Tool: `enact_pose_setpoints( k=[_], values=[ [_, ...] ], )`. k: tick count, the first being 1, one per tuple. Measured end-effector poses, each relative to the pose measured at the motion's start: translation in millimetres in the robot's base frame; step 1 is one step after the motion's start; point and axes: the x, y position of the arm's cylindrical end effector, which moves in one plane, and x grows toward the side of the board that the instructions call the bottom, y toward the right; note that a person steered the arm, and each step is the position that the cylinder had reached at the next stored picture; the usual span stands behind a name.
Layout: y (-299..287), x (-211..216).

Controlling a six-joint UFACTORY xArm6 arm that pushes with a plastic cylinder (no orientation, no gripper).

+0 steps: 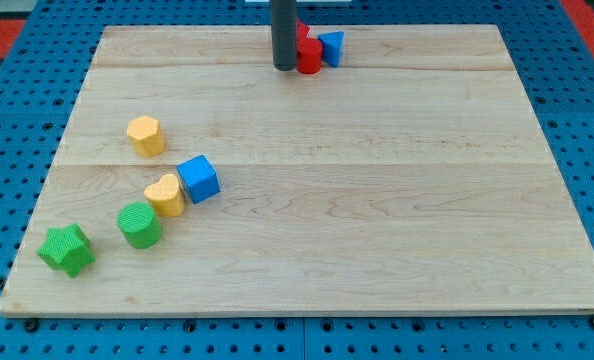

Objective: Move your arm to the bottom of the board

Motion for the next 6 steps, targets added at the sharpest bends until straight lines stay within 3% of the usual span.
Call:
enact_pose_setpoints(
  k=[1,2,3,4,5,6],
  values=[
    [-8.3,59.5],
    [53.3,137.9],
    [54.4,259.7],
    [16.2,321.0],
    [-51.1,314.1],
    [-68.4,282.4]
  ],
)
